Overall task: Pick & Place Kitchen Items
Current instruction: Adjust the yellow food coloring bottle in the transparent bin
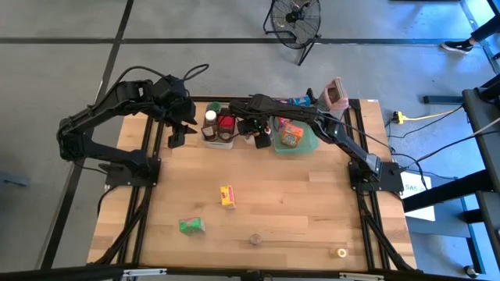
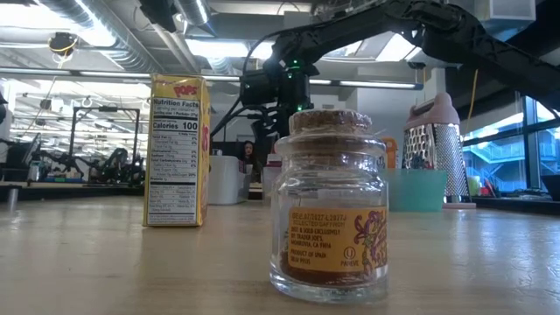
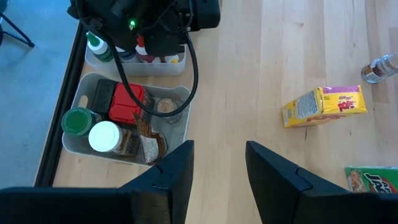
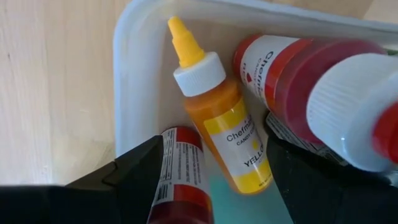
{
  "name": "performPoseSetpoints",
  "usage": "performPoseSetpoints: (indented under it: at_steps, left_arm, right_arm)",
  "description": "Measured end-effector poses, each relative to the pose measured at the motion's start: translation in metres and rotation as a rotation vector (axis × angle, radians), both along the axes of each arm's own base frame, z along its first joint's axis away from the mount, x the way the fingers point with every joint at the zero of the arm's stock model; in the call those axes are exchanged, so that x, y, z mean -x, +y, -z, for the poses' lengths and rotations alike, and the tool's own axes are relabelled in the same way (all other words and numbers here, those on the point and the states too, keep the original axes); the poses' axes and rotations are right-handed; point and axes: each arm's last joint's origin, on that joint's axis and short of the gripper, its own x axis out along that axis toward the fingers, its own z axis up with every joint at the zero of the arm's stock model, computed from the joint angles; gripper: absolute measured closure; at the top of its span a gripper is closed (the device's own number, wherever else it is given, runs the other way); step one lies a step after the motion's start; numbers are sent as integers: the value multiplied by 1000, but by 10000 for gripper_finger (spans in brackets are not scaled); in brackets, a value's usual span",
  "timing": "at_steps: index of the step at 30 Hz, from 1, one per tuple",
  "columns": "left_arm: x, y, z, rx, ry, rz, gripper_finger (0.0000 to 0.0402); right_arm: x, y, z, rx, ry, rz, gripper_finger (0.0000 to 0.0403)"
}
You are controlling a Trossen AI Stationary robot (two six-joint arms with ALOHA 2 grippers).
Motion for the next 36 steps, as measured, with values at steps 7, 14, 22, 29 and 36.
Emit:
performPoseSetpoints:
  at_steps: [7, 14, 22, 29, 36]
  left_arm:
    - [0, 0, 0, -4, 1, 5, 260]
    - [0, 0, 0, -4, 1, 5, 260]
    - [0, 0, 0, -4, 1, 5, 260]
    - [0, 0, 0, -3, 1, 4, 260]
    - [0, 0, 0, 1, 0, -2, 260]
  right_arm:
    - [-1, 0, 0, -5, -11, -24, 114]
    - [-2, -1, 0, -2, -30, 38, 114]
    - [-2, 1, 0, -14, -28, 87, 114]
    - [-1, 3, 4, -93, -29, 169, 114]
    - [-1, 3, 4, -90, -30, 165, 114]
